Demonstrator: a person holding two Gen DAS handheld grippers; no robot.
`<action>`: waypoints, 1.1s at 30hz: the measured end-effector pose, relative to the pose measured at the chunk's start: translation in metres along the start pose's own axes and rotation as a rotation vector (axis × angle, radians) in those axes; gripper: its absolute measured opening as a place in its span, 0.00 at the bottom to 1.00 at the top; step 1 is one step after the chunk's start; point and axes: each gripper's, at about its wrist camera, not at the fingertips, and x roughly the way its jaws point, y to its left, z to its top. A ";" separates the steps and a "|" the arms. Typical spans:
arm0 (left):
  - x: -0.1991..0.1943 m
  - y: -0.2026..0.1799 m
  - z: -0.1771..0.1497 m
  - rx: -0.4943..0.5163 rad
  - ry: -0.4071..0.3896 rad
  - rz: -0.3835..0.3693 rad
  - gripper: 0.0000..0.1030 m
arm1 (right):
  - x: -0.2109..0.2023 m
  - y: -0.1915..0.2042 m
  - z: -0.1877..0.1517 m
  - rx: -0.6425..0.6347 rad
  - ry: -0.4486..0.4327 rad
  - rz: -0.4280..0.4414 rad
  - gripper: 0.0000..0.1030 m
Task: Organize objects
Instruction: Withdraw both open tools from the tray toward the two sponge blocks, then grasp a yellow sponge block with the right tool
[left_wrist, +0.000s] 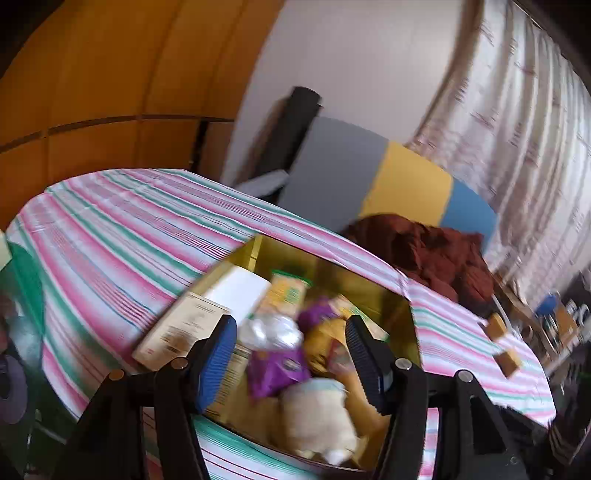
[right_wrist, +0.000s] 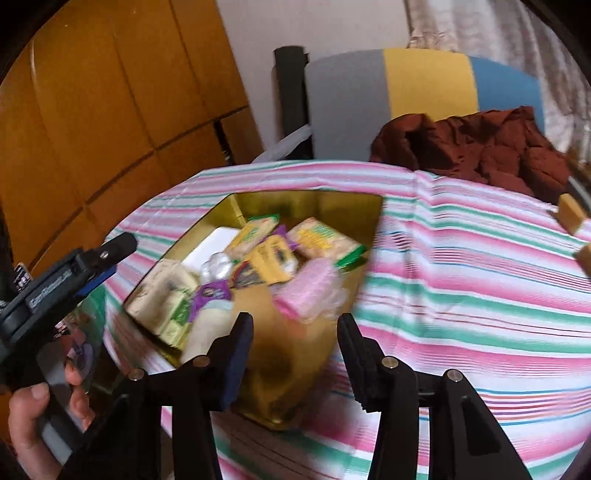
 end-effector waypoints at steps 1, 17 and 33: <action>0.001 -0.008 -0.003 0.021 0.014 -0.022 0.60 | -0.002 -0.006 0.000 0.008 -0.003 -0.009 0.52; 0.008 -0.088 -0.051 0.227 0.180 -0.161 0.60 | -0.023 -0.134 -0.014 0.123 0.026 -0.267 0.63; 0.018 -0.144 -0.073 0.346 0.276 -0.219 0.60 | -0.037 -0.218 -0.004 0.066 -0.046 -0.462 0.84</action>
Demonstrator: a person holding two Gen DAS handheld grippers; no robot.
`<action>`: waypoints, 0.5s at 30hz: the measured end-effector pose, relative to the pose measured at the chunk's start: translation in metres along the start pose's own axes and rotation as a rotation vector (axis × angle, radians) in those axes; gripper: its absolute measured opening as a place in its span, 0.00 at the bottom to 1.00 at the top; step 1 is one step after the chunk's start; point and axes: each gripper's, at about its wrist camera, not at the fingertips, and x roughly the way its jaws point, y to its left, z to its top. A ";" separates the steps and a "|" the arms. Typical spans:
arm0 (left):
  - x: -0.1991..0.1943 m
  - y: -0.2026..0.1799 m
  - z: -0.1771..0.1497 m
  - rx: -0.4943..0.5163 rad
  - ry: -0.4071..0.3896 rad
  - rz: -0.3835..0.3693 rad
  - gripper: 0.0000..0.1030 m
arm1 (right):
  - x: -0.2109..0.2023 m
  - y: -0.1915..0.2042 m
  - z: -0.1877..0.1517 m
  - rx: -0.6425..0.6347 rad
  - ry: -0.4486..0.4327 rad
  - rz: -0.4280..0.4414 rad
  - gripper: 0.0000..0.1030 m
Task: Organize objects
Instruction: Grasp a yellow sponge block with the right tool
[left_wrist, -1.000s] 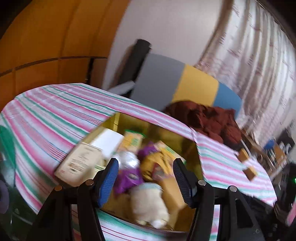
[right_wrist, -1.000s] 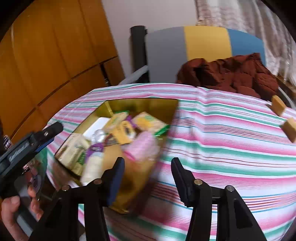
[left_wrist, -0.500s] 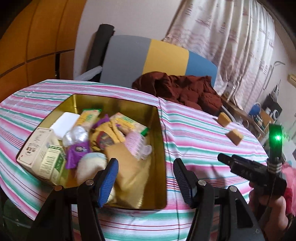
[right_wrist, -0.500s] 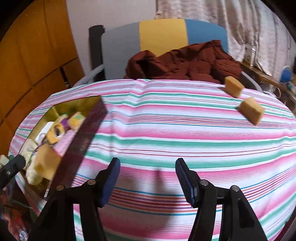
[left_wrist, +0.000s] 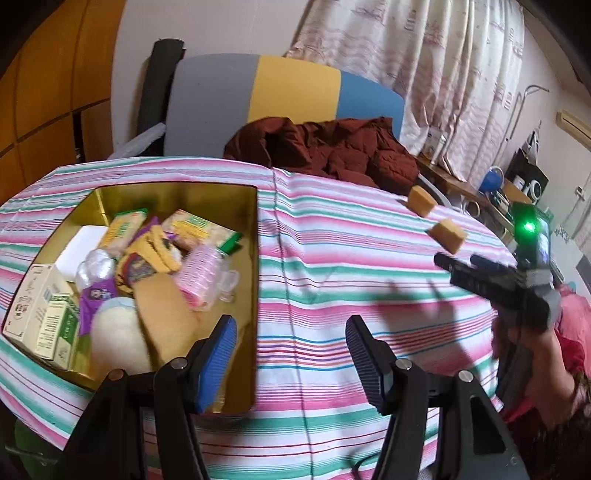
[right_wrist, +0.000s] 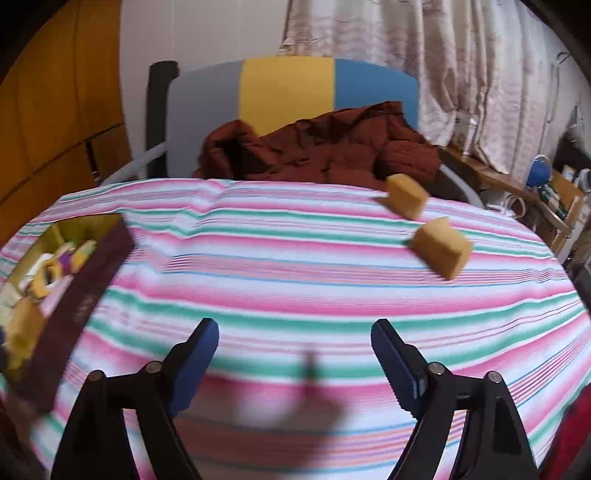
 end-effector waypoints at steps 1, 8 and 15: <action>0.002 -0.003 0.000 0.007 0.006 -0.003 0.60 | 0.006 -0.011 0.003 -0.006 -0.004 -0.025 0.85; 0.019 -0.025 0.002 0.032 0.058 -0.040 0.60 | 0.042 -0.094 0.028 -0.007 0.004 -0.179 0.88; 0.037 -0.046 0.003 0.058 0.111 -0.060 0.60 | 0.076 -0.153 0.057 0.040 0.009 -0.218 0.92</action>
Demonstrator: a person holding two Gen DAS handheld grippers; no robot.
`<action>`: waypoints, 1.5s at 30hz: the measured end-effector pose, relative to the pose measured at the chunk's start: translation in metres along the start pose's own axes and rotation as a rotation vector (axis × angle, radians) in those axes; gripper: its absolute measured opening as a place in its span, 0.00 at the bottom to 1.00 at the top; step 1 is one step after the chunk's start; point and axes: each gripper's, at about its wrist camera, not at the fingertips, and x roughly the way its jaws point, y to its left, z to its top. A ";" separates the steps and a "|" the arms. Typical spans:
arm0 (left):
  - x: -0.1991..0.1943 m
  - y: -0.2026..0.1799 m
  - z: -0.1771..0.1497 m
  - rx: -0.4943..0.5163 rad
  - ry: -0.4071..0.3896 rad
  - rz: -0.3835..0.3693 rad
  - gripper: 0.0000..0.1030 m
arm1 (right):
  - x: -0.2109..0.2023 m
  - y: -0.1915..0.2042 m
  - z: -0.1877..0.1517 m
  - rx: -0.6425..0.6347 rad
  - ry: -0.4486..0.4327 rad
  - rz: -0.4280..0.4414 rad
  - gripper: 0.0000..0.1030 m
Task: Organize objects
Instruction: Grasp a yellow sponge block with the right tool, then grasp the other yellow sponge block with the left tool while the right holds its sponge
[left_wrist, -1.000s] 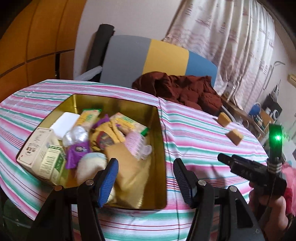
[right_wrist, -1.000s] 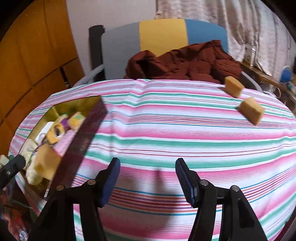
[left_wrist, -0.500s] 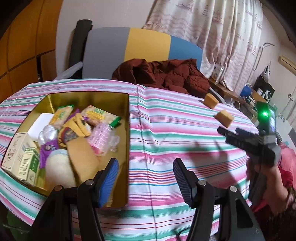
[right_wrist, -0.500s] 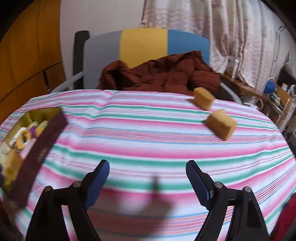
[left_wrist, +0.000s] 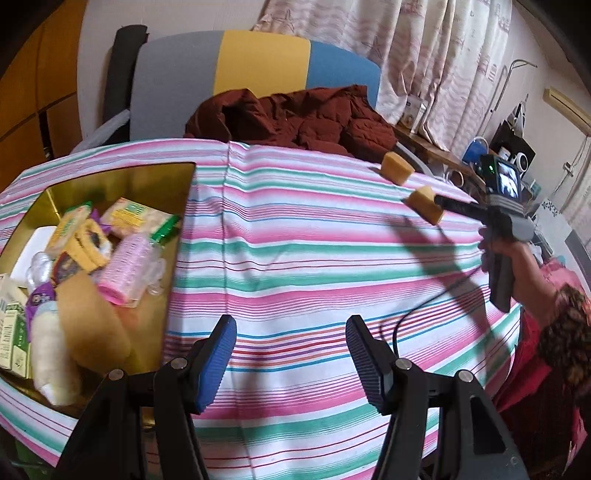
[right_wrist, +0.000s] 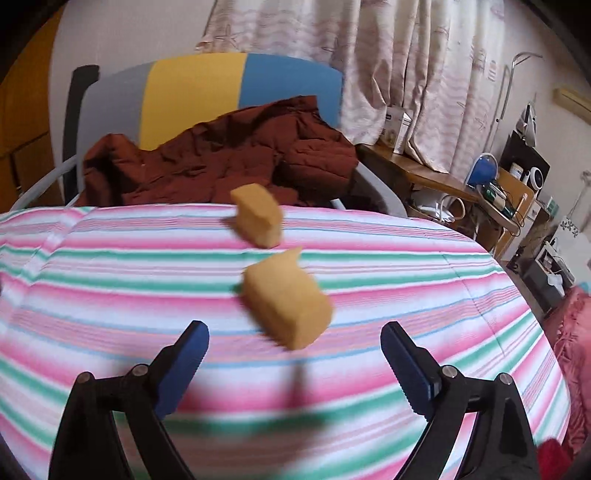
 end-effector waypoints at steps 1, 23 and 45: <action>0.003 -0.002 0.001 0.001 0.008 -0.003 0.60 | 0.006 -0.003 0.004 -0.001 0.001 0.005 0.92; 0.098 -0.052 0.099 -0.086 0.082 -0.057 0.70 | 0.028 -0.032 -0.024 0.211 -0.002 0.007 0.48; 0.293 -0.212 0.268 -0.144 0.122 -0.162 0.94 | 0.034 -0.056 -0.038 0.349 -0.010 -0.080 0.49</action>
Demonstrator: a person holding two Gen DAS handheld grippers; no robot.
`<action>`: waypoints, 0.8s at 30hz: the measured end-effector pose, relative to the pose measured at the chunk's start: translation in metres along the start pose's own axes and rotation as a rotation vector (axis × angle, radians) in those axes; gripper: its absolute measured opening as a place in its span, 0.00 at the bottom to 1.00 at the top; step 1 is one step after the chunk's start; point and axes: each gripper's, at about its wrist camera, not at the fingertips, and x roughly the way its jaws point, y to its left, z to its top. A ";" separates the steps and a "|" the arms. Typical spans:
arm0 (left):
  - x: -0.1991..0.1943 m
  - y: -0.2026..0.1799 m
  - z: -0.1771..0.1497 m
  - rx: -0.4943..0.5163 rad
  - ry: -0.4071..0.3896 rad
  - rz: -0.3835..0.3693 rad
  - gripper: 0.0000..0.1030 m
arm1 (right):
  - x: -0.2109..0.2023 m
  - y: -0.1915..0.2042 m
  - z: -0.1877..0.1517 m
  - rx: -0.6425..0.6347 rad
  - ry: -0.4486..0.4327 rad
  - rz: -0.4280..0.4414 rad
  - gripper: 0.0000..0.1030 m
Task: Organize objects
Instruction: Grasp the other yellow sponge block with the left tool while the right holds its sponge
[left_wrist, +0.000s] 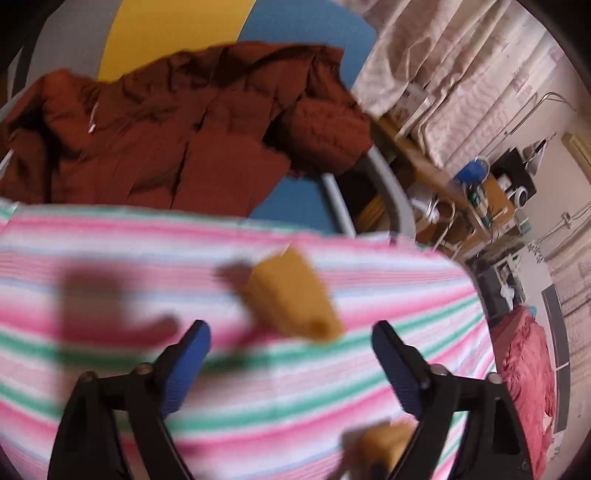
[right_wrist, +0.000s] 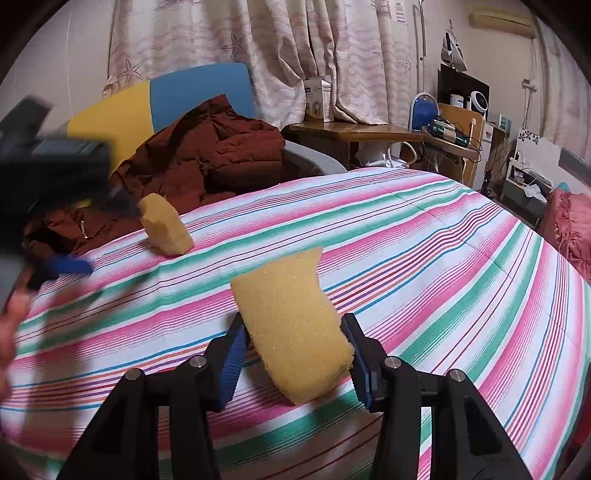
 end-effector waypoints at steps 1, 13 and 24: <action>0.006 -0.003 0.005 0.012 -0.003 0.030 0.99 | 0.001 0.000 0.000 -0.001 0.002 0.001 0.49; 0.050 0.017 0.011 0.056 0.066 0.037 0.67 | 0.002 0.002 -0.001 -0.011 0.004 -0.003 0.49; 0.010 0.044 -0.023 0.039 0.007 -0.115 0.36 | 0.001 0.004 -0.002 -0.024 -0.007 -0.015 0.49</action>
